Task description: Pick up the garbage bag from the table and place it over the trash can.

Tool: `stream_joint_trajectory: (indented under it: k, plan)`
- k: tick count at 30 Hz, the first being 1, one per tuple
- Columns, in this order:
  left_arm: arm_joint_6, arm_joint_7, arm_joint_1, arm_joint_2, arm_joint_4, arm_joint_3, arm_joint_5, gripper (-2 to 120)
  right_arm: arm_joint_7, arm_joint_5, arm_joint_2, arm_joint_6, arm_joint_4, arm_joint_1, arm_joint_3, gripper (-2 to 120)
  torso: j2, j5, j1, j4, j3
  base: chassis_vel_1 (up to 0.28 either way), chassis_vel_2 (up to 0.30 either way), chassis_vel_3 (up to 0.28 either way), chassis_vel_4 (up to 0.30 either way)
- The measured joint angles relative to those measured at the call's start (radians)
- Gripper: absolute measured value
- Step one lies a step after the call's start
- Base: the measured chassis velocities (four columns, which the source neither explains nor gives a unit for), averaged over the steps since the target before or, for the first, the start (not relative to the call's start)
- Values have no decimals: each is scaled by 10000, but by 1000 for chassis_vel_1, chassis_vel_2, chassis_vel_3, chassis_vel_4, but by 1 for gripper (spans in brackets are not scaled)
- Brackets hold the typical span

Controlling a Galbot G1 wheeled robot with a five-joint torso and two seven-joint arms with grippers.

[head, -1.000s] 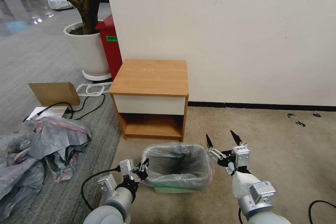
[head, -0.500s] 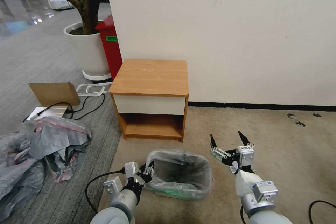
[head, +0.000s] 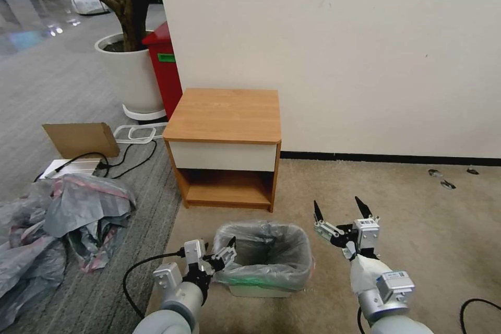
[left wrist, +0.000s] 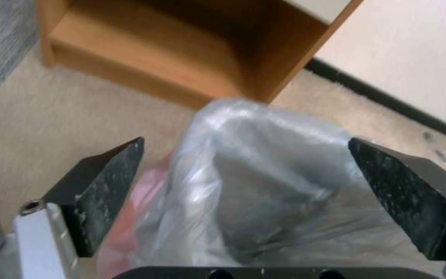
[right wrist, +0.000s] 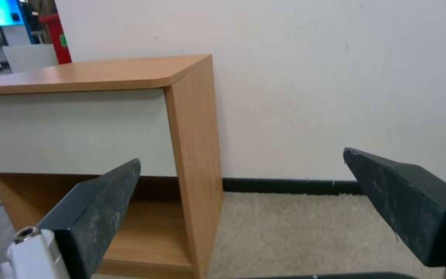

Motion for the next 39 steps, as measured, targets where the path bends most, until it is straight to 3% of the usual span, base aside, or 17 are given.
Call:
stream_joint_trajectory:
  k: [5, 8, 9, 11, 12, 17, 24, 39]
  plan:
    - [-610, 581, 161, 64, -139, -247, 680, 100, -227, 418, 12, 250, 0, -200, 135, 100, 0, -1, 0, -1, 0, 0, 0, 0, 0]
    - [-2284, 1776, 610, 44, -101, -1040, 2843, 100, -701, 887, 147, 804, -2, -630, 445, 100, 0, -1, 0, -1, 0, 0, 0, 0, 0]
    - [-2284, 1776, 610, 44, -101, -1040, 2843, 100, -701, 887, 147, 804, -2, -630, 445, 100, 0, -1, 0, -1, 0, 0, 0, 0, 0]
    - [-3689, 2348, 1174, 108, -74, -1737, 4156, 100, -790, 1005, 331, 1478, -72, -969, 654, 100, 0, -1, 0, -1, 0, 0, 0, 0, 0]
    - [-4051, 2426, 1512, 134, -138, -2022, 4453, 100, -795, 1010, 447, 1784, -104, -1123, 760, 100, 0, -3, 0, 0, 0, 0, 0, 0, 0]
    - [-4808, 2876, 2796, -112, -576, -3154, 4943, 100, -988, 774, 864, 2701, -333, -1637, 1097, 100, 0, 0, 0, 1, 0, 0, 0, 0, 0]
    - [-4949, 2988, 3352, -262, -934, -3457, 5050, 100, -1212, 488, 1147, 3354, -560, -2078, 1357, 100, 0, 0, 0, 0, 0, 0, 0, 0, 0]
    - [-4856, 2969, 3311, -261, -943, -3411, 5015, 100, -1216, 451, 1143, 3332, -563, -2070, 1357, 100, 0, 0, 0, 0, 0, 0, 0, 0, 0]
